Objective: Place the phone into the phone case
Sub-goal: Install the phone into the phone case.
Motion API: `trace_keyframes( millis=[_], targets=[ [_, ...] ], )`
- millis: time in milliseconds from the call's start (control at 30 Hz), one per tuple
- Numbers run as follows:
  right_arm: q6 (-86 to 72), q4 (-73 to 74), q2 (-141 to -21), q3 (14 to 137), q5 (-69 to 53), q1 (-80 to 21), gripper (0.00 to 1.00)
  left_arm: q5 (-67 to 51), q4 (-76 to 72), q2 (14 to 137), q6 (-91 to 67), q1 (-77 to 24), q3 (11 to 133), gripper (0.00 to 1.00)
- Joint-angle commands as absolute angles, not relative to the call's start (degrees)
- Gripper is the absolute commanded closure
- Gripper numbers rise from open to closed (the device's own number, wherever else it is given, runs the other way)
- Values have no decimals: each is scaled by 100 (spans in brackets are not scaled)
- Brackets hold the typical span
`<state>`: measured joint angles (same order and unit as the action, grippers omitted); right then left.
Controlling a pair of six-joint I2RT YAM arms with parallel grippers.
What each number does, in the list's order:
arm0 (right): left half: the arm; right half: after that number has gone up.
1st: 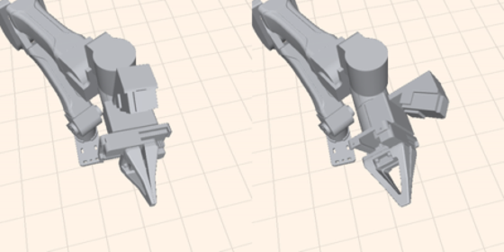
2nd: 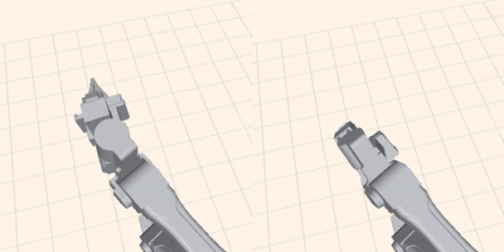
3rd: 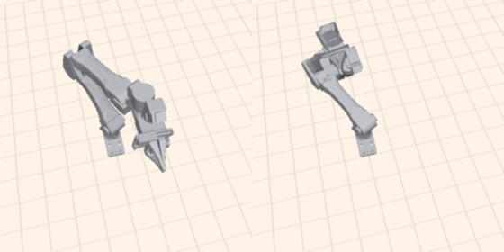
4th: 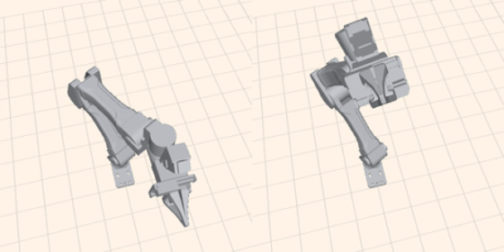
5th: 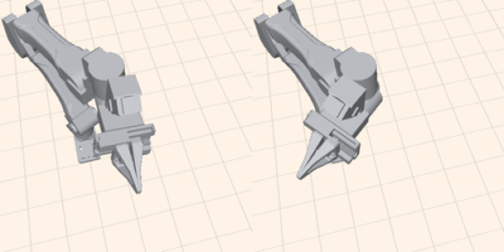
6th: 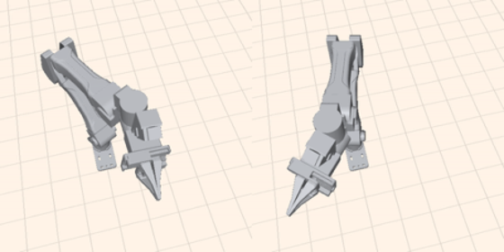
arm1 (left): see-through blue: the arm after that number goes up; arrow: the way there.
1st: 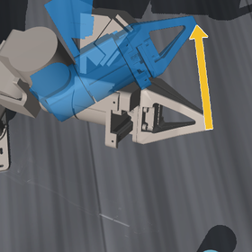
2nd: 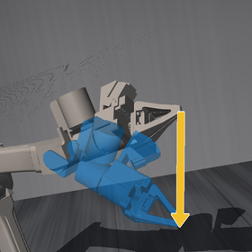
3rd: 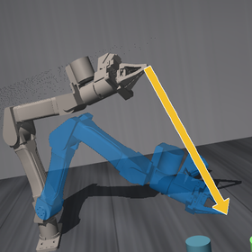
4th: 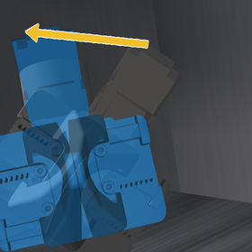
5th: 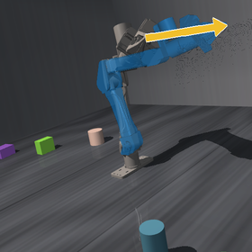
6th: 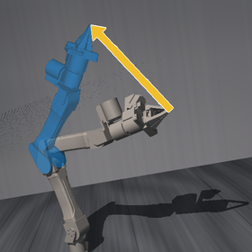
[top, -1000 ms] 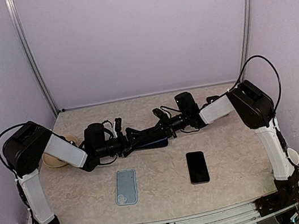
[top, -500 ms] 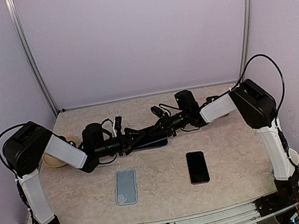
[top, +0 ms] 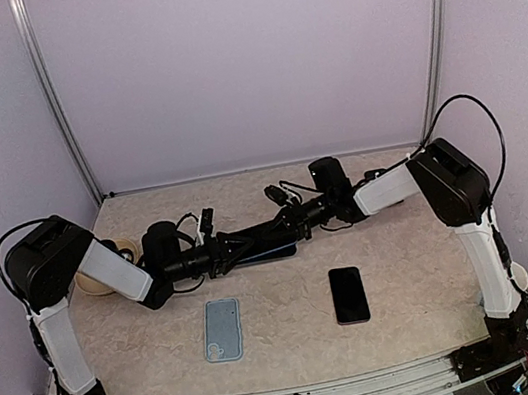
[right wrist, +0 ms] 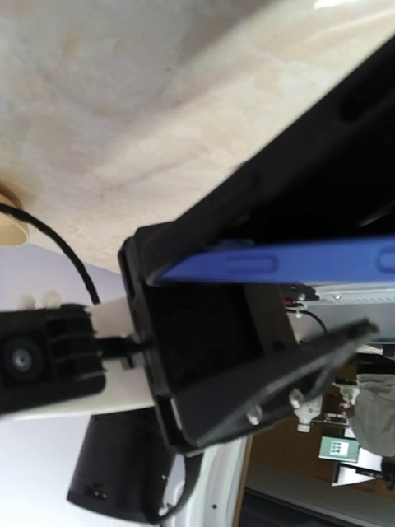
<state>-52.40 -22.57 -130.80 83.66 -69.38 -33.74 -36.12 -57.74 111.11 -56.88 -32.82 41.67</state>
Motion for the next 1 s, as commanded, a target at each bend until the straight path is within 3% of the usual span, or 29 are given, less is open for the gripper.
trace_keyframes(
  millis=[0, 567, 833, 967],
  targets=[
    [-5155, -2286, -12850, 8302, -6969, -3524, 100, -3989, -6768, 11109, -5730, -3356, 4185, 57],
    [-5106, -2297, -12894, 8332, -7089, -3571, 100, -4206, -7450, 11296, -6046, -3357, 4104, 84],
    [-5082, -2294, -12924, 8347, -7102, -3577, 100, -4288, -7659, 11285, -6117, -3366, 4062, 92],
    [-5080, -2265, -12913, 8383, -7127, -3575, 94, -4313, -7788, 11282, -6175, -3366, 4031, 97]
  ],
)
